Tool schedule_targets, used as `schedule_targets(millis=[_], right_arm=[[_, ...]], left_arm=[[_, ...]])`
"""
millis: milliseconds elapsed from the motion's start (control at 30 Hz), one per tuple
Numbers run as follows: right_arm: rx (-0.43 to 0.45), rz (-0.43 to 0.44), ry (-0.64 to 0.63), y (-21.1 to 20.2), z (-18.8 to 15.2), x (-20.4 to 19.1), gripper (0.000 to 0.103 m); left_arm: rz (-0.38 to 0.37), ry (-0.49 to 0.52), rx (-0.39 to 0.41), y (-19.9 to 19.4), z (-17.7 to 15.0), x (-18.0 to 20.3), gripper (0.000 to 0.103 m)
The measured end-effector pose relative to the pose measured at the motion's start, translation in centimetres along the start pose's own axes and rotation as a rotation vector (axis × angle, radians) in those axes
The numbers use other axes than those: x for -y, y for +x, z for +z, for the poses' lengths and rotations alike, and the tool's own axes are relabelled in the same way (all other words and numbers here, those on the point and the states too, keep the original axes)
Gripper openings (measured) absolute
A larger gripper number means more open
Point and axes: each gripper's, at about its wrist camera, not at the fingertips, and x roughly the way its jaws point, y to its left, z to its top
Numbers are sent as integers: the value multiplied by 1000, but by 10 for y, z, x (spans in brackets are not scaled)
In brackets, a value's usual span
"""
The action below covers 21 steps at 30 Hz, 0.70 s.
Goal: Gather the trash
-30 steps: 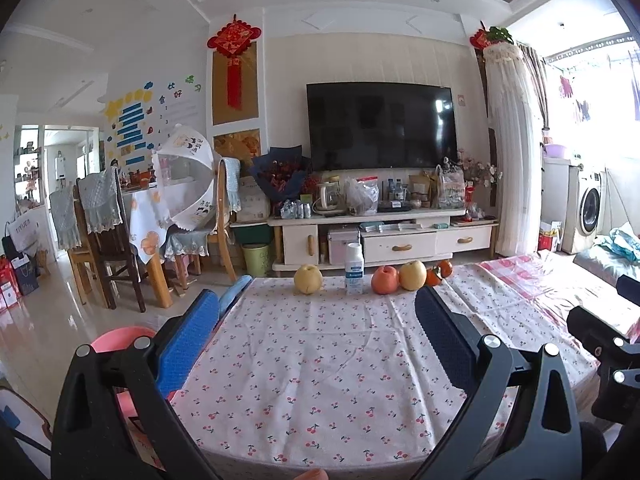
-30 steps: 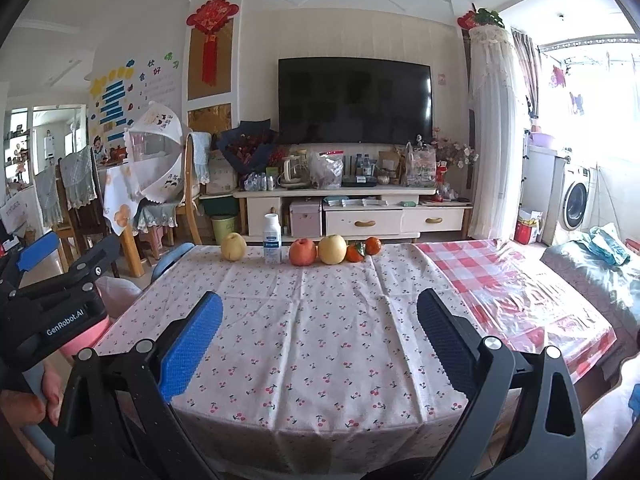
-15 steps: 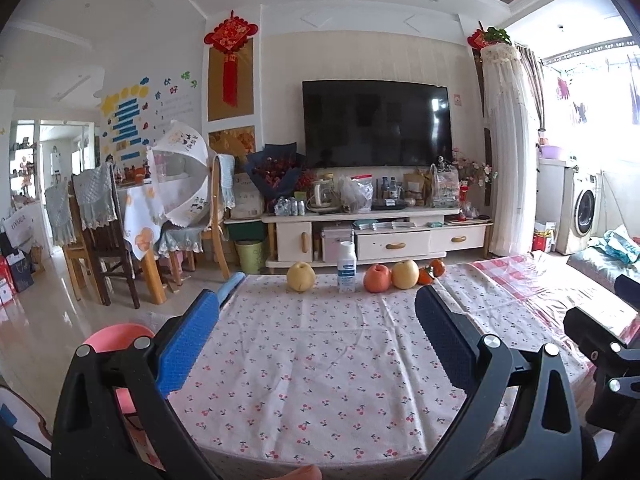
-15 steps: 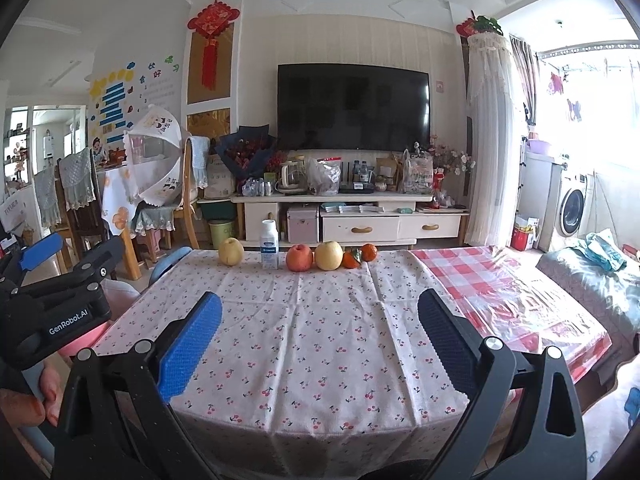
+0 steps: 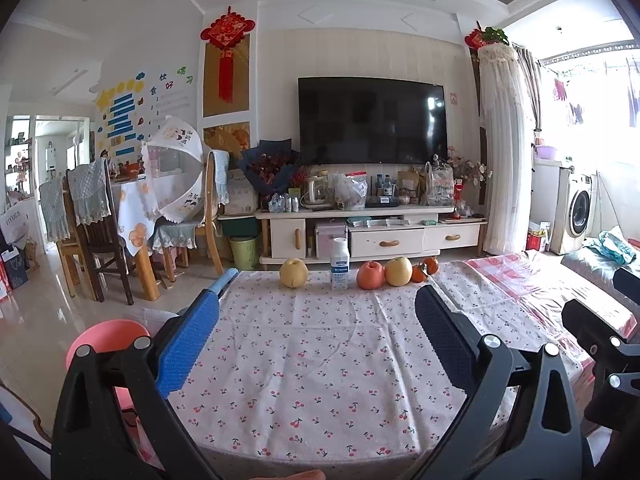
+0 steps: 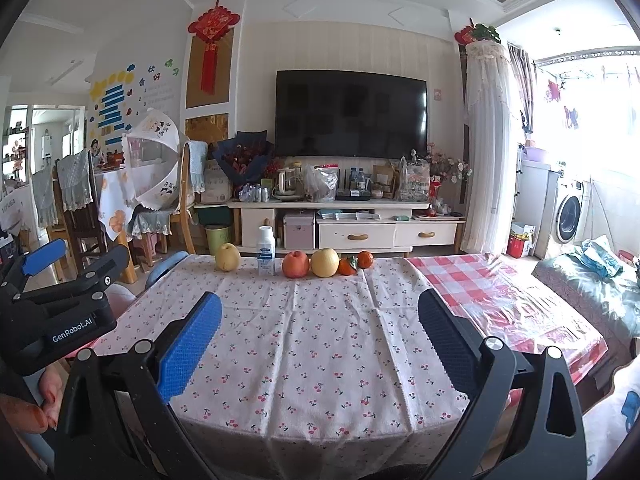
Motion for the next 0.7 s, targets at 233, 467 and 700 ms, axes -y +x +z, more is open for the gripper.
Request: schedule_targets(millis=[233, 467, 700], right_arm=[[0, -1, 1, 2, -1, 2, 97], [-18, -3, -15, 11, -7, -1, 97], [-40, 4, -27, 30, -14, -5, 97]], left_arm=[[1, 24, -6, 3, -3, 6, 99], [1, 25, 3, 5, -9, 9, 99], [6, 43, -18, 19, -17, 12, 99]])
